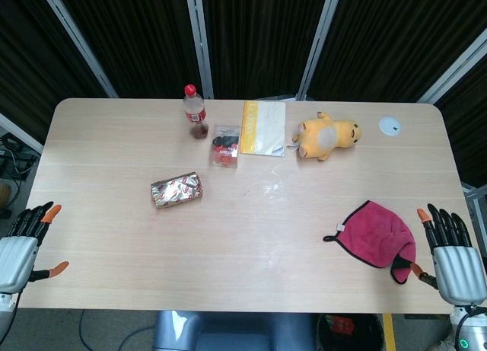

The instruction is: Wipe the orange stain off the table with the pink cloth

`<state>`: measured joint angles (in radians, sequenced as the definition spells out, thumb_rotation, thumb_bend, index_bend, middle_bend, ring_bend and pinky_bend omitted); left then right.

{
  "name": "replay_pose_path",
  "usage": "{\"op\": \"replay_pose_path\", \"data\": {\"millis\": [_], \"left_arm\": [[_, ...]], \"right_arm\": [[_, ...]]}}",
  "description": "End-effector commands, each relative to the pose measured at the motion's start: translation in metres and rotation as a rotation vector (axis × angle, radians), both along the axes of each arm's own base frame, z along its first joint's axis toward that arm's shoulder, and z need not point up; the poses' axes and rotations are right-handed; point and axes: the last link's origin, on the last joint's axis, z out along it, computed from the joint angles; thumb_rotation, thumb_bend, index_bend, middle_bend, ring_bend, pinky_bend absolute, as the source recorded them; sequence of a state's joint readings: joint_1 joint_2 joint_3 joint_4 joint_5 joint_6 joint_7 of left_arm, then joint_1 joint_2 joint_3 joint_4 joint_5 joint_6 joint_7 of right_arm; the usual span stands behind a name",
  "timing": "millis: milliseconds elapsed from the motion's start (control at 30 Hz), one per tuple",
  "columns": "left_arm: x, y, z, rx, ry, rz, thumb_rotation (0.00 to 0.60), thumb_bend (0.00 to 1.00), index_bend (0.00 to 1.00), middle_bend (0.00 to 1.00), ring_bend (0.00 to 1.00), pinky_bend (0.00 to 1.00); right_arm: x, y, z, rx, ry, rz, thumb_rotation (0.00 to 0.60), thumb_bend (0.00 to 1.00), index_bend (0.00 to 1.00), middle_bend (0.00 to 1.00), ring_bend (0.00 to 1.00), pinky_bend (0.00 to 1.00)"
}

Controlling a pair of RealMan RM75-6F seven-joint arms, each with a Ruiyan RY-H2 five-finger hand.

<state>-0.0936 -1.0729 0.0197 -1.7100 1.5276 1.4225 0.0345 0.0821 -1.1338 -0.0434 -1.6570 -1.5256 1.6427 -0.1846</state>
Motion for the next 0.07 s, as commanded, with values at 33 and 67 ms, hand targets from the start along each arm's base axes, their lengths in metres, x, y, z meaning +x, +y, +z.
{"op": "replay_pose_path", "data": {"millis": [33, 67], "left_arm": [[0.0003, -0.0005, 0.0003, 0.001, 0.004, -0.003, 0.600, 0.00, 0.00, 0.00, 0.00, 0.00], [0.0007, -0.0009, 0.0007, 0.001, 0.008, -0.007, 0.600, 0.00, 0.00, 0.00, 0.00, 0.00]], "right_arm": [[-0.0006, 0.0002, -0.0010, 0.005, 0.002, -0.002, 0.600, 0.00, 0.00, 0.00, 0.00, 0.07], [-0.0006, 0.0005, -0.0015, 0.007, -0.001, -0.004, 0.600, 0.00, 0.00, 0.00, 0.00, 0.07]]}}
